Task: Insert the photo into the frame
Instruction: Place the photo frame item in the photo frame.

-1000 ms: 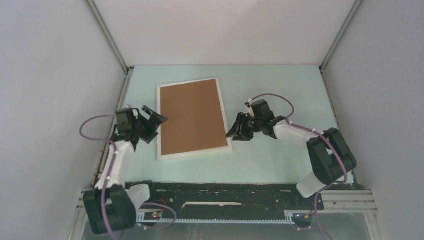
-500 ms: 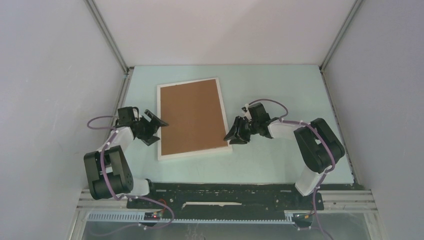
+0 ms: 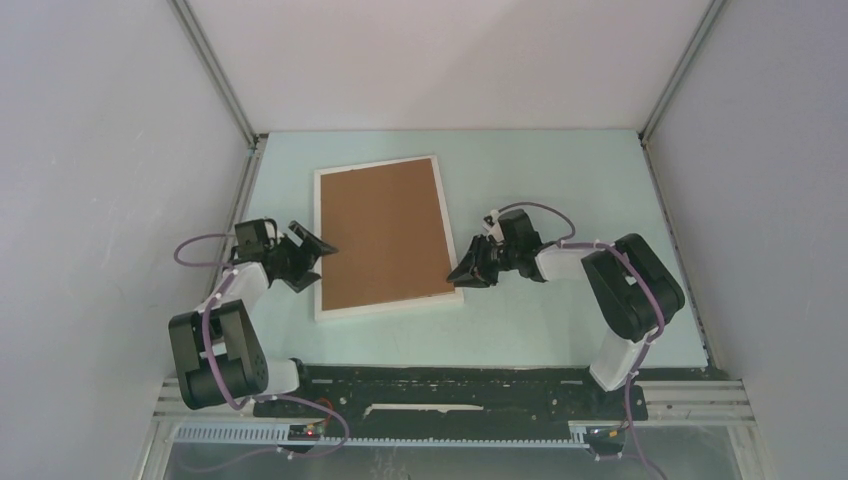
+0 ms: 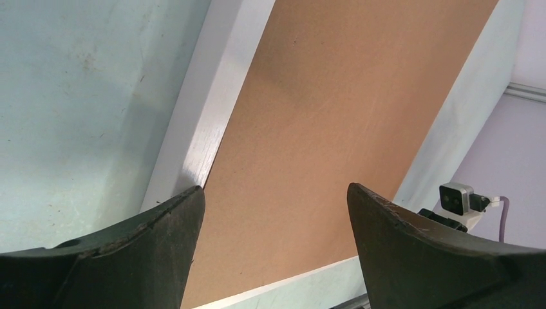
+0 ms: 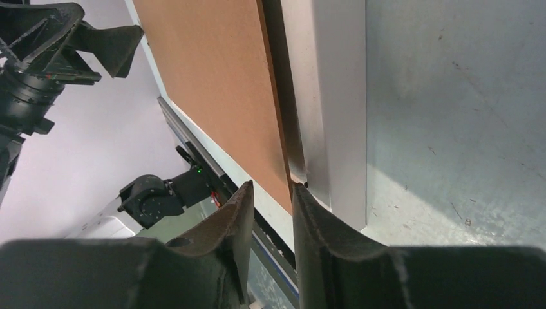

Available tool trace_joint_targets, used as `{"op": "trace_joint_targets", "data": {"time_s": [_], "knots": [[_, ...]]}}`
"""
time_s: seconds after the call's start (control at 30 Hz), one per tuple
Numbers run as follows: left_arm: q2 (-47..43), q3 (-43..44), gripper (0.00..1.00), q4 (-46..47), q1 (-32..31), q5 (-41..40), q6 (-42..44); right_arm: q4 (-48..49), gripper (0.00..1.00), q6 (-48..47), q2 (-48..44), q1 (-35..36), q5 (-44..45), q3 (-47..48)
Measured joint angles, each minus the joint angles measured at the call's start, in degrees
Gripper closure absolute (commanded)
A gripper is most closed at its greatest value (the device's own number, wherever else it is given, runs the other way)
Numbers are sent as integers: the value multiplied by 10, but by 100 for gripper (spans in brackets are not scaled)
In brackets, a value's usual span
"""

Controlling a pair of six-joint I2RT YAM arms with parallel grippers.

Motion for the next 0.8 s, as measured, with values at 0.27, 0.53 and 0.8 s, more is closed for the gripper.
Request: {"op": "trace_joint_targets", "data": {"time_s": [0.27, 0.53, 0.8], "knots": [[-5, -12, 9, 8, 3, 0, 0, 71, 80, 9, -18, 16, -14, -18], [-6, -12, 8, 15, 15, 0, 2, 128, 69, -19, -70, 37, -20, -17], [-13, -12, 6, 13, 16, 3, 12, 152, 85, -25, -31, 49, -14, 49]]}}
